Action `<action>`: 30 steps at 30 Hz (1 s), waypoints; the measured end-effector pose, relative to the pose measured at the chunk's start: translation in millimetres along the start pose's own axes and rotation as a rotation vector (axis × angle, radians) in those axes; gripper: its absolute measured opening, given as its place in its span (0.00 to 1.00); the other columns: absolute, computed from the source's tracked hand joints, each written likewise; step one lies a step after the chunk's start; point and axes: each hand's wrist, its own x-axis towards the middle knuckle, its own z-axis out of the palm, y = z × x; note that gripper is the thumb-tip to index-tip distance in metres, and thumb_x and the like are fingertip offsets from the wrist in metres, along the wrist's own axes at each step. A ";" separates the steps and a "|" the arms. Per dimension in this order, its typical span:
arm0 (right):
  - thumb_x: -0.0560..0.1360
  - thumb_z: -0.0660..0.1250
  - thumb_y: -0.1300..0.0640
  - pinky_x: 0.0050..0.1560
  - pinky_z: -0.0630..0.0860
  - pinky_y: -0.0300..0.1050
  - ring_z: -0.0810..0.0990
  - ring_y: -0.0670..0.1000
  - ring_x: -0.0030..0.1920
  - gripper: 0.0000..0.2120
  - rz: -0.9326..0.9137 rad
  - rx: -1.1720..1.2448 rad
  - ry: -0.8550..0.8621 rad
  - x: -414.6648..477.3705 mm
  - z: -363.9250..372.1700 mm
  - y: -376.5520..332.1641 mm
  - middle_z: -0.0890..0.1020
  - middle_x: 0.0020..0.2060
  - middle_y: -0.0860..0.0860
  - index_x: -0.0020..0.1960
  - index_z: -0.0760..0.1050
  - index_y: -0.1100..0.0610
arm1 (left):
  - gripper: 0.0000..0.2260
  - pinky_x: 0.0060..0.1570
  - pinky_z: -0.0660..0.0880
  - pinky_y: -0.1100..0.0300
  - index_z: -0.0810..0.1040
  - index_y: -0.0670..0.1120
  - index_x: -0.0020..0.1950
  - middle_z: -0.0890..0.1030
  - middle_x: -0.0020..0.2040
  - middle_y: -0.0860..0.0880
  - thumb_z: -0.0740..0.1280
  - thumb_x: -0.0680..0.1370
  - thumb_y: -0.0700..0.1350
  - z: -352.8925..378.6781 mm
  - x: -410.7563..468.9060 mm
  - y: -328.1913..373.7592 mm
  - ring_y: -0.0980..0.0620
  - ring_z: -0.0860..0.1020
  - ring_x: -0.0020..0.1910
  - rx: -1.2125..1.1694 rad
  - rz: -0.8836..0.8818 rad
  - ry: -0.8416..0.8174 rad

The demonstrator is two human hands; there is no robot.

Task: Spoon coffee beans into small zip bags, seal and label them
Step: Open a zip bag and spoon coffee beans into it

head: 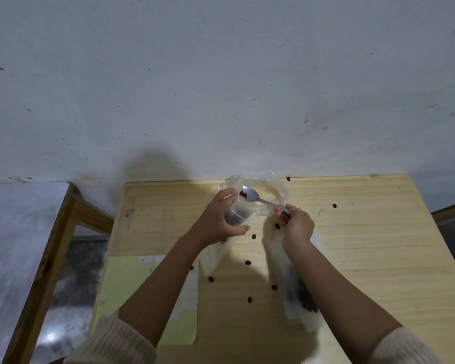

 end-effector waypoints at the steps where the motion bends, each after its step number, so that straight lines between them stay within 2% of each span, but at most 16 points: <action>1: 0.75 0.57 0.68 0.45 0.77 0.40 0.80 0.50 0.35 0.10 -0.002 -0.005 0.002 0.2 -0.7 -2.7 0.81 0.34 0.57 0.49 0.76 0.63 | 0.38 0.57 0.50 0.82 0.64 0.41 0.73 0.62 0.73 0.49 0.77 0.67 0.47 0.6 -0.5 -1.0 0.65 0.56 0.66 0.003 0.001 0.001; 3: 0.75 0.56 0.68 0.42 0.78 0.37 0.81 0.50 0.34 0.10 -0.019 -0.001 -0.002 -0.9 -2.7 -9.4 0.81 0.34 0.57 0.48 0.76 0.63 | 0.39 0.58 0.50 0.82 0.62 0.41 0.73 0.60 0.74 0.49 0.77 0.67 0.47 2.2 -1.4 -2.9 0.65 0.55 0.66 -0.007 -0.011 0.013; 6: 0.74 0.56 0.68 0.39 0.78 0.35 0.81 0.49 0.33 0.10 -0.051 0.021 -0.010 -3.8 -7.8 -21.7 0.81 0.34 0.56 0.49 0.76 0.64 | 0.41 0.64 0.52 0.71 0.61 0.43 0.74 0.58 0.75 0.49 0.77 0.67 0.49 4.6 -2.9 -3.2 0.59 0.56 0.72 -0.024 -0.043 0.029; 8: 0.73 0.57 0.68 0.36 0.77 0.34 0.81 0.47 0.32 0.11 -0.109 -0.007 -0.014 -7.7 -12.0 -30.5 0.81 0.35 0.56 0.50 0.76 0.65 | 0.41 0.64 0.54 0.67 0.60 0.43 0.74 0.57 0.75 0.48 0.77 0.68 0.49 6.4 -3.7 -2.5 0.54 0.56 0.74 -0.039 -0.062 0.044; 10: 0.74 0.57 0.68 0.34 0.76 0.33 0.80 0.47 0.31 0.10 -0.199 -0.054 -0.033 -15.0 -16.8 -38.2 0.79 0.37 0.57 0.49 0.76 0.65 | 0.41 0.64 0.55 0.67 0.60 0.42 0.74 0.58 0.75 0.48 0.77 0.67 0.49 7.8 -4.8 -1.7 0.53 0.57 0.74 -0.050 -0.076 0.071; 14: 0.75 0.58 0.67 0.38 0.77 0.37 0.78 0.51 0.32 0.09 -0.375 -0.109 -0.132 -36.2 -24.7 -47.6 0.78 0.38 0.55 0.40 0.74 0.59 | 0.41 0.65 0.57 0.65 0.62 0.41 0.74 0.59 0.75 0.46 0.78 0.66 0.48 11.9 -6.6 -0.9 0.52 0.58 0.74 -0.058 -0.068 0.113; 17: 0.77 0.59 0.67 0.36 0.77 0.36 0.78 0.49 0.31 0.08 -0.498 -0.187 -0.257 -47.0 -26.8 -48.2 0.79 0.36 0.54 0.41 0.73 0.61 | 0.41 0.67 0.56 0.64 0.63 0.41 0.73 0.60 0.75 0.46 0.79 0.65 0.47 15.4 -7.6 -0.2 0.51 0.58 0.74 -0.072 -0.060 0.131; 20: 0.78 0.60 0.66 0.37 0.77 0.35 0.79 0.47 0.31 0.06 -0.598 -0.257 -0.348 -50.1 -29.9 -45.9 0.79 0.36 0.54 0.43 0.74 0.61 | 0.42 0.67 0.55 0.64 0.63 0.41 0.73 0.60 0.75 0.46 0.79 0.65 0.47 17.4 -9.3 -0.2 0.51 0.57 0.74 -0.061 -0.038 0.117; 23: 0.78 0.59 0.66 0.38 0.77 0.36 0.78 0.50 0.33 0.08 -0.601 -0.179 -0.289 -43.6 -40.7 -49.0 0.79 0.37 0.54 0.42 0.74 0.59 | 0.43 0.67 0.55 0.65 0.63 0.41 0.73 0.60 0.75 0.46 0.79 0.64 0.48 16.9 -11.4 -1.9 0.53 0.56 0.75 -0.062 -0.035 0.120; 27: 0.77 0.57 0.67 0.36 0.75 0.37 0.78 0.50 0.33 0.10 -0.536 0.019 -0.116 -24.3 -64.2 -57.2 0.78 0.37 0.56 0.41 0.74 0.58 | 0.43 0.68 0.54 0.64 0.64 0.42 0.73 0.59 0.76 0.47 0.79 0.64 0.50 13.2 -13.2 -2.7 0.54 0.56 0.75 -0.022 -0.025 0.128; 30: 0.80 0.53 0.61 0.40 0.76 0.38 0.81 0.49 0.35 0.13 -0.517 0.108 -0.030 -10.2 -79.6 -58.3 0.79 0.37 0.56 0.41 0.73 0.58 | 0.42 0.67 0.55 0.63 0.64 0.44 0.73 0.59 0.76 0.49 0.79 0.64 0.50 10.9 -14.2 -1.2 0.55 0.56 0.75 -0.023 -0.040 0.157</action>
